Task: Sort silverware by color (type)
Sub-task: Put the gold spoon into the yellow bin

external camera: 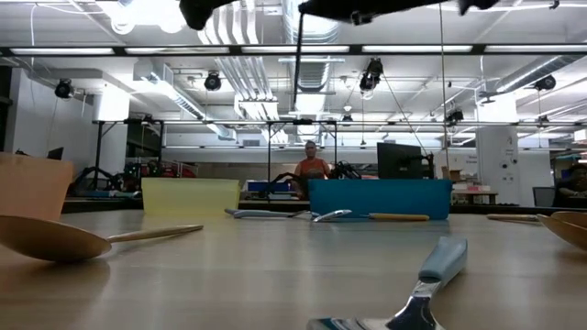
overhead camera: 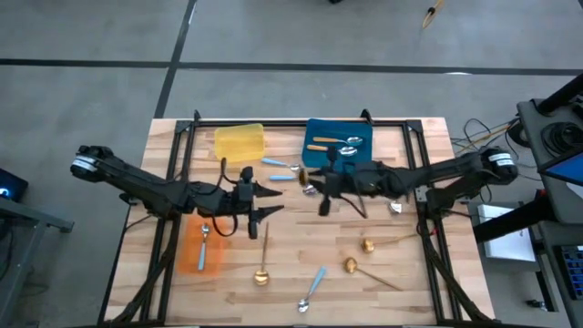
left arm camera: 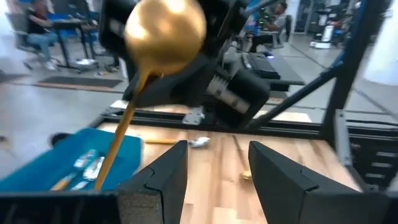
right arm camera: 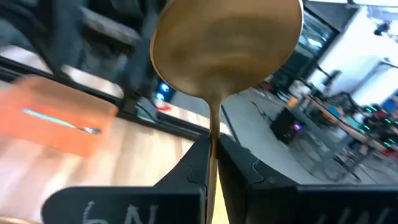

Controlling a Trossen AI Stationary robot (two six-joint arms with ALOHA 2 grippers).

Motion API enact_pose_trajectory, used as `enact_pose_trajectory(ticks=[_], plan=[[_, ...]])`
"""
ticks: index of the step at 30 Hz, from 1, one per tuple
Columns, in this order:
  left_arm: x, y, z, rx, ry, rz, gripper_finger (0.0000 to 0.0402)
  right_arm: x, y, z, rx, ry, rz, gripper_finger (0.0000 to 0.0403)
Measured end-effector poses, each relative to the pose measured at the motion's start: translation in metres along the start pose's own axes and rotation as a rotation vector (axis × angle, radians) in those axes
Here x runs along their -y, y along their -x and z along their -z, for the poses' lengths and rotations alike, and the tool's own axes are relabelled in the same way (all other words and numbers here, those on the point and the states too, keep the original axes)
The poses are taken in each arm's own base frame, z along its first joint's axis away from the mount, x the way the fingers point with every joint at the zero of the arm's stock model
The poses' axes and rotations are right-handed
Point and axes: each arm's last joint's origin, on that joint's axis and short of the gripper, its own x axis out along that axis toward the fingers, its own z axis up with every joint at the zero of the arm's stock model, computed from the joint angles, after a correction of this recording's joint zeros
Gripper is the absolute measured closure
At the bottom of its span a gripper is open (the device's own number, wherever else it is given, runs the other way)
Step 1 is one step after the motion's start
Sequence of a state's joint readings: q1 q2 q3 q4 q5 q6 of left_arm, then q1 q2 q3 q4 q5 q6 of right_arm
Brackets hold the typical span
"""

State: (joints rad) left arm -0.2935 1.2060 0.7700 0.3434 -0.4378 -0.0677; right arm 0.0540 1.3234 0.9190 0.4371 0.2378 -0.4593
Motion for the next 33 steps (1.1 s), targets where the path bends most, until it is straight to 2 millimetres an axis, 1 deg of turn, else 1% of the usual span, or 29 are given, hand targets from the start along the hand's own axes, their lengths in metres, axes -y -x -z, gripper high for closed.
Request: enact_pose_trajectory(ticks=[5,12,17,20,24,27,30,33], plan=[[-0.01,0.017,-0.014,0.019,-0.076,-0.074,0.0249,0.018,-0.034,0.001,-0.073,0.033,0.039,0.0392],[-0.025,0.049,-0.031,0.032,-0.174,-0.13,0.0249,0.046,-0.083,0.005,-0.238,0.083,0.049,0.0391],[-0.034,0.065,-0.039,0.042,-0.189,-0.153,0.0249,0.068,-0.116,0.013,-0.361,0.103,0.046,0.0391],[-0.037,0.07,-0.039,0.025,-0.217,-0.162,0.0249,0.081,-0.133,0.02,-0.408,0.107,0.056,0.0391],[-0.042,0.076,-0.042,0.022,-0.282,-0.264,0.0249,0.096,-0.154,0.032,-0.452,0.105,0.071,0.0391],[-0.048,0.084,-0.044,-0.001,-0.337,-0.391,0.0249,0.102,-0.171,0.043,-0.461,0.092,0.06,0.0391],[-0.056,0.091,-0.043,-0.042,-0.36,-0.518,0.0249,0.104,-0.187,0.055,-0.52,0.091,0.037,0.0391],[-0.06,0.094,-0.039,-0.077,-0.346,-0.544,0.0249,0.105,-0.2,0.065,-0.6,0.107,0.048,0.0391]])
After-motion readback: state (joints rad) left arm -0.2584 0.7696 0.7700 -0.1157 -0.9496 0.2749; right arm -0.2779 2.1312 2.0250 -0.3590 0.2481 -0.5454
